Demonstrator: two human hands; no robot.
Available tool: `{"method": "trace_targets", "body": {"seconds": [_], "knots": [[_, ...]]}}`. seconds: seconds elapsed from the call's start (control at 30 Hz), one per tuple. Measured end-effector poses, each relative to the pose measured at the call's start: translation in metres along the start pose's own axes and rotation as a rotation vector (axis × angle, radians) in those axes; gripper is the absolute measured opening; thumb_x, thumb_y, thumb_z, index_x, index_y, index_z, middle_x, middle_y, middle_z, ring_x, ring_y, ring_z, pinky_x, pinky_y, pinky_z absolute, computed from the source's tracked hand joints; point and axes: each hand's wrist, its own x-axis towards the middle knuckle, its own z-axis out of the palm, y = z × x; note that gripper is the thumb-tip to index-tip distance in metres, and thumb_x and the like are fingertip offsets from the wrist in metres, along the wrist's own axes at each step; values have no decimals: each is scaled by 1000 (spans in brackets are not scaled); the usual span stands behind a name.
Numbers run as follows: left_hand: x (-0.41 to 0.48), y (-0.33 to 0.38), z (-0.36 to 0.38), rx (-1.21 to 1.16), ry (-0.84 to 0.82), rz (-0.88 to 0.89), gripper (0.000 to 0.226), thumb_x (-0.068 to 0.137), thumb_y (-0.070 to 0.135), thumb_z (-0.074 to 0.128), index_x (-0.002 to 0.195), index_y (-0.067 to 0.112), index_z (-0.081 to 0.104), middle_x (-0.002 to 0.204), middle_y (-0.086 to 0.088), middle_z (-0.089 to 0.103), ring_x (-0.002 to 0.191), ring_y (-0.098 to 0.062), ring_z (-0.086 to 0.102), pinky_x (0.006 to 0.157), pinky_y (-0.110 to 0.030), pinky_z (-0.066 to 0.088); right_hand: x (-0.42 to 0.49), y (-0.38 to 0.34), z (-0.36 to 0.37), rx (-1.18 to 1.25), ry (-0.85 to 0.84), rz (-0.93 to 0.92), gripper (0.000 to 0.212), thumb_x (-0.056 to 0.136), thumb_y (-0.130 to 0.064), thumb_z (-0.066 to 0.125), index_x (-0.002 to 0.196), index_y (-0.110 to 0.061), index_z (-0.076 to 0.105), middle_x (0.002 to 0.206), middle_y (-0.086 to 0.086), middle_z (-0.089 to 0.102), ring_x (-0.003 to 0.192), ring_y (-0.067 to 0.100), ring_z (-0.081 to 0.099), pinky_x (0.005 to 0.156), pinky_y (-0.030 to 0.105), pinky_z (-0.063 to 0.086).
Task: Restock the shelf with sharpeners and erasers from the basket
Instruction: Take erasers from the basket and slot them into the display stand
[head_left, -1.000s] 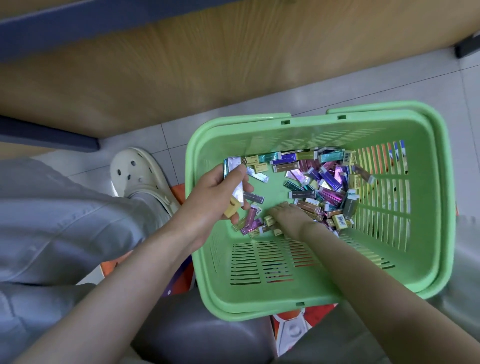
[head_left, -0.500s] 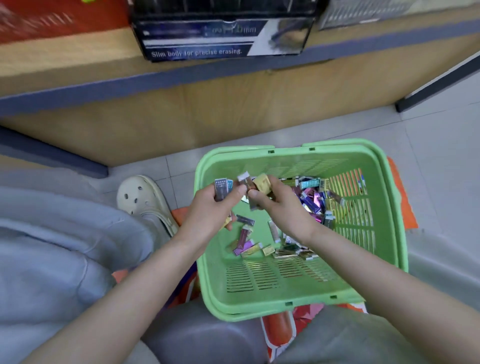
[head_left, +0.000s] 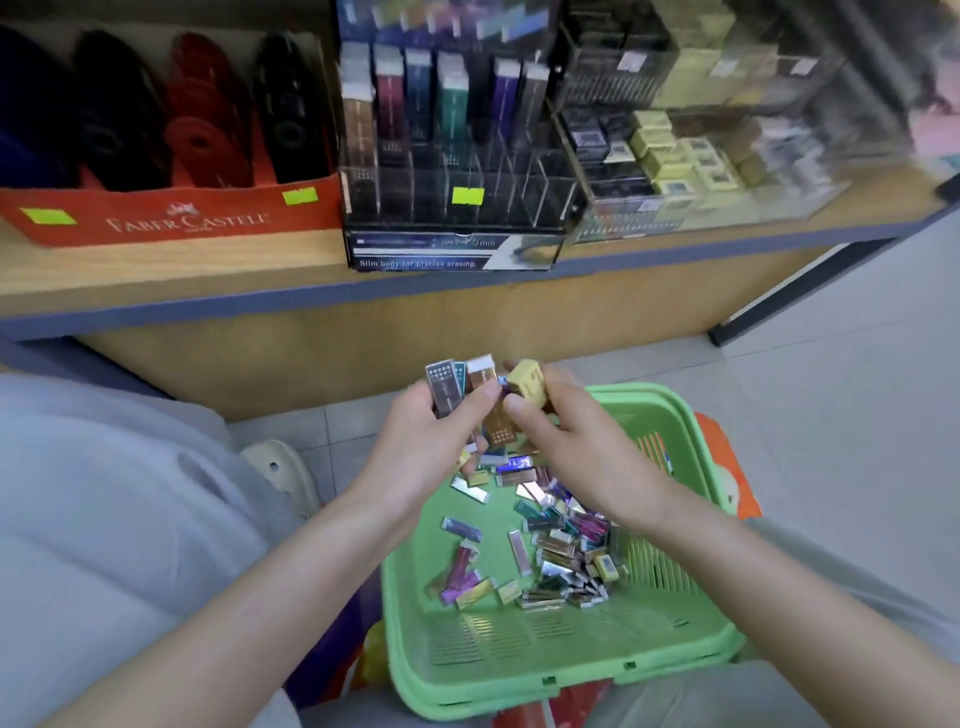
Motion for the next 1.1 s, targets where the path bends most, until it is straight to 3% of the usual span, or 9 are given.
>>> {"method": "trace_targets", "body": {"seconds": [0.07, 0.13, 0.27, 0.43, 0.57, 0.7, 0.9, 1.0, 1.1], "knots": [[-1, 13, -1, 8, -58, 40, 20, 92, 32, 59, 95, 14, 65, 65, -6, 54, 47, -12, 43, 51, -20, 41, -2, -6, -13, -107, 84, -29, 29, 99, -27, 44, 127, -23, 46, 115, -6, 48, 101, 0, 44, 82, -4, 27], [-1, 27, -2, 32, -102, 76, 21, 91, 33, 59, 95, 13, 65, 61, -4, 54, 46, -12, 43, 51, -19, 41, -2, -12, -27, -80, 123, -28, 38, 99, -30, 42, 136, -25, 37, 113, -15, 47, 98, -6, 44, 91, 6, 31], [8, 60, -3, 67, -156, 127, 18, 92, 30, 59, 93, 13, 66, 62, -2, 55, 48, -8, 46, 46, -19, 38, 5, -18, -52, 10, 273, -33, 19, 98, -25, 43, 115, -20, 35, 92, -6, 57, 71, -3, 55, 75, 25, 46], [24, 91, 5, 51, -190, 186, 14, 92, 27, 59, 84, 17, 61, 61, 0, 54, 38, 0, 43, 41, -17, 37, 31, -16, -105, -197, 532, -52, 14, 93, -30, 55, 104, -21, 51, 97, -2, 57, 82, 11, 56, 79, 36, 48], [37, 104, 15, 42, -201, 217, 12, 93, 27, 58, 85, 18, 60, 64, -2, 53, 37, 0, 43, 42, -16, 38, 65, -11, -151, -364, 697, 2, 36, 88, -28, 65, 118, -7, 61, 105, 2, 61, 82, 14, 53, 72, 24, 40], [47, 110, 22, 20, -203, 208, 13, 94, 25, 58, 83, 17, 59, 61, -1, 51, 36, 0, 42, 40, -16, 37, 97, -3, -189, -477, 809, 14, 37, 89, -24, 65, 118, -3, 60, 114, 8, 64, 96, 19, 58, 74, 15, 34], [56, 115, 32, 11, -221, 214, 13, 92, 27, 58, 82, 20, 59, 61, -1, 52, 36, 1, 42, 41, -14, 38, 132, 13, -226, -759, 673, 106, 30, 90, -17, 60, 118, -6, 61, 114, 16, 64, 100, 31, 59, 80, 29, 43], [62, 115, 36, 26, -227, 209, 13, 92, 28, 59, 82, 20, 60, 62, -2, 53, 37, 1, 43, 42, -14, 39, 137, 10, -236, -813, 539, 86, 23, 89, -14, 62, 112, -10, 66, 109, 11, 66, 90, 21, 57, 78, 29, 43], [67, 114, 39, 45, -232, 200, 12, 92, 27, 59, 83, 20, 60, 62, -2, 53, 37, 1, 43, 42, -15, 40, 140, 3, -240, -802, 412, 48, 26, 84, -6, 68, 109, -6, 68, 107, 9, 68, 86, 14, 55, 86, 27, 45]]}}
